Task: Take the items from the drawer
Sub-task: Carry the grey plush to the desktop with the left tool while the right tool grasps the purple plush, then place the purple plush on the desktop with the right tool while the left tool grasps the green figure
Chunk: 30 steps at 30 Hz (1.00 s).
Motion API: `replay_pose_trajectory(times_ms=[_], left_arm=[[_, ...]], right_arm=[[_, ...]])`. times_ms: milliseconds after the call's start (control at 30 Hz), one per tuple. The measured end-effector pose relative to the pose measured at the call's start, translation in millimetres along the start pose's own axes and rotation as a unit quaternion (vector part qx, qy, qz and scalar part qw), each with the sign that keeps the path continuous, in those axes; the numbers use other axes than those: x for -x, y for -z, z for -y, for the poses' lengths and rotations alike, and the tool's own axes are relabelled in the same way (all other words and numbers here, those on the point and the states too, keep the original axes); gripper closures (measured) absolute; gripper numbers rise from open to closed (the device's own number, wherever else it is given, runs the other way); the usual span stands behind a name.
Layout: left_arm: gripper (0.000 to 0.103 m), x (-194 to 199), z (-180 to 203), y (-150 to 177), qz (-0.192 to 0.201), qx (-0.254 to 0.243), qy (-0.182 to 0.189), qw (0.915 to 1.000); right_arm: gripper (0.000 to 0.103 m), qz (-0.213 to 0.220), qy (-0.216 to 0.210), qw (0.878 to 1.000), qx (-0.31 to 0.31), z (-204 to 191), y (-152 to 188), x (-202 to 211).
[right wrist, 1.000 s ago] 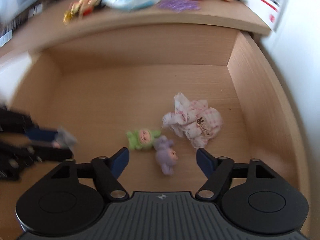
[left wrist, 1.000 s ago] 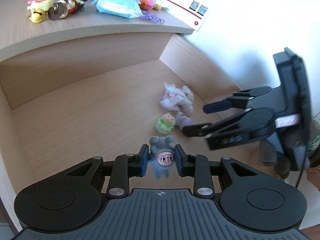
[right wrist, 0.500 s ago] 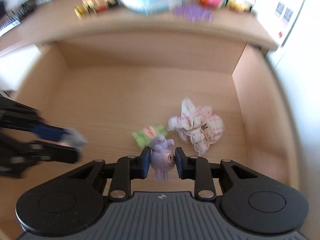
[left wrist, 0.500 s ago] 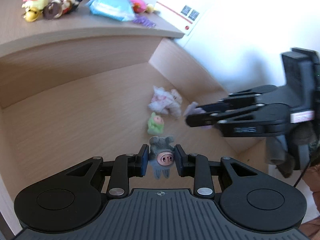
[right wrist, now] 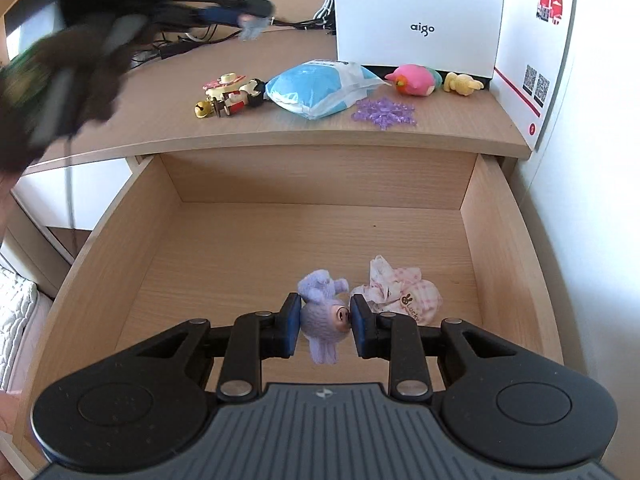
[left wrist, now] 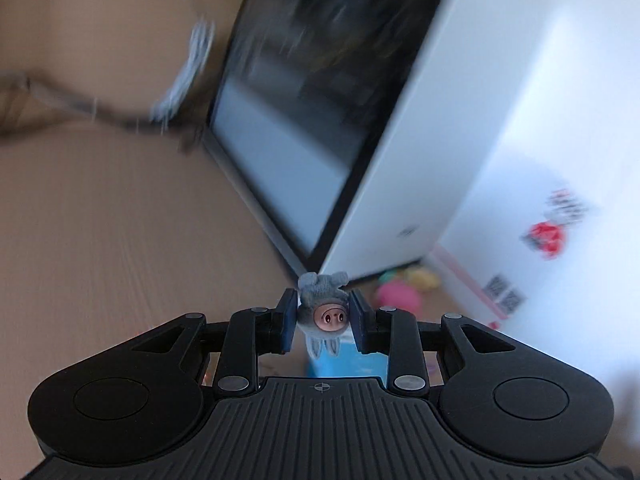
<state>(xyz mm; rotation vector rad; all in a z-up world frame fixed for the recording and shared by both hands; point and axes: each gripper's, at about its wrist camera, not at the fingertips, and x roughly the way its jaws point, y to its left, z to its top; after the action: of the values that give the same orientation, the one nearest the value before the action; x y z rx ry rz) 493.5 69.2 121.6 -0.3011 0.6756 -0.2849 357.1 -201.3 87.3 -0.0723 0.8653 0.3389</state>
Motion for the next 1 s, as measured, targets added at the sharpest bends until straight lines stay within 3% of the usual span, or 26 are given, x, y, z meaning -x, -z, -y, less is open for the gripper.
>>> replay_pose_trajectory(times_ms=[67,167,267,400,467,567,633,800,833,900,933,1000], left_arm=[[0.072,-31,-11,0,-0.035,0.018,-0.025,0.9989],[0.071,-48,-19,1,-0.036,0.025,-0.046,0.998],[0.071,-36,-23,-3,-0.002,0.052,-0.012,0.9986],[0.071,11,-12,7,0.063,0.042,0.035,0.9966],[0.071,31,-3,25,0.061,0.032,0.069,0.9952],[0.071,48,11,66,0.03,0.008,0.108,0.9936],[0.071,49,20,98,-0.011,-0.008,0.128,0.9916],[0.071,25,39,155,-0.11,-0.033,0.162,0.9801],[0.071,20,42,161,-0.119,-0.038,0.165,0.9785],[0.071,12,46,168,-0.138,-0.054,0.162,0.9756],[0.071,10,48,172,-0.144,-0.064,0.156,0.9752],[0.071,9,52,179,-0.146,-0.077,0.148,0.975]], right_arm=[[0.077,0.006,0.0,1.0,-0.007,5,-1,0],[0.077,0.014,0.008,1.0,-0.018,13,-3,-1],[0.077,0.014,0.018,0.999,-0.028,19,-6,-2],[0.077,0.02,0.026,0.999,-0.039,26,-17,-3],[0.077,0.026,0.021,0.998,-0.048,30,-30,-4],[0.077,0.043,0.026,0.997,-0.051,36,-59,-7],[0.077,0.053,0.038,0.997,-0.05,40,-81,-13],[0.077,0.092,0.137,0.986,-0.031,59,-137,-40],[0.074,0.1,0.149,0.983,-0.029,64,-147,-46],[0.057,0.111,0.178,0.976,-0.052,77,-158,-51],[0.049,0.115,0.176,0.975,-0.073,83,-160,-49],[0.047,0.118,0.144,0.976,-0.11,92,-152,-40]])
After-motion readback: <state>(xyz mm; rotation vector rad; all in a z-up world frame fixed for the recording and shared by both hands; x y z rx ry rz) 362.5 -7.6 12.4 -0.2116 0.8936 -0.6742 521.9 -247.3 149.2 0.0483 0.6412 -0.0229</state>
